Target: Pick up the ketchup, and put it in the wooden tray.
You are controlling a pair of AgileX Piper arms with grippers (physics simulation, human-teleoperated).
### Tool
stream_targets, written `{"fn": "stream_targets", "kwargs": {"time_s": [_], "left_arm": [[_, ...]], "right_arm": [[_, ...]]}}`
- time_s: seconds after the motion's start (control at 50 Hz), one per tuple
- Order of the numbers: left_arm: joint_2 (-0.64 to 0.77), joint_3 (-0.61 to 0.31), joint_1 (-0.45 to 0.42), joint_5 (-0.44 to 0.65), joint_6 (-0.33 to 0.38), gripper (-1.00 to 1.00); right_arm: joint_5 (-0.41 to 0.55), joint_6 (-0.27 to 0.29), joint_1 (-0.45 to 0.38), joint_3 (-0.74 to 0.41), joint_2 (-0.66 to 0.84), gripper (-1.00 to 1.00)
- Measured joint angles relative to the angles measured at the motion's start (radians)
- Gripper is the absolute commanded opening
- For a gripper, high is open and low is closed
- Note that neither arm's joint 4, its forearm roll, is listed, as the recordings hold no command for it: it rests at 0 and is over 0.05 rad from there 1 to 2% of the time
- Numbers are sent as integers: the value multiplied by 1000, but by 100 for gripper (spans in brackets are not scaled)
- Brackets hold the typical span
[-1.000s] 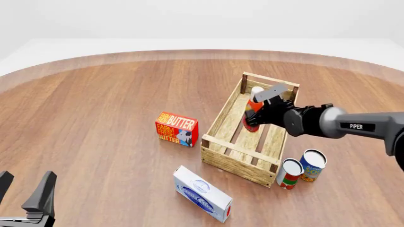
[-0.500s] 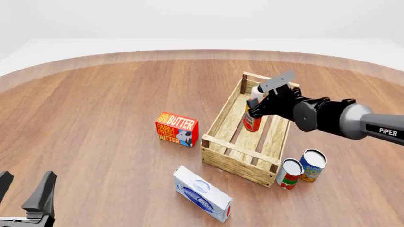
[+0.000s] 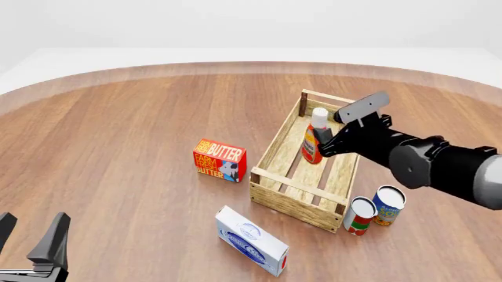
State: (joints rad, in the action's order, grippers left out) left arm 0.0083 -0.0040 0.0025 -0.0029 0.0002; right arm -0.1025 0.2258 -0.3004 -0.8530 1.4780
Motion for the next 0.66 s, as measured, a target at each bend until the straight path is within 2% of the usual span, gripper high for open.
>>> {"fn": "stream_targets", "kwargs": {"time_s": [0.66], "left_arm": [[0,0,0,0,0,100]], "right_arm": [[-27,-32,4,278,-309,100]]}}
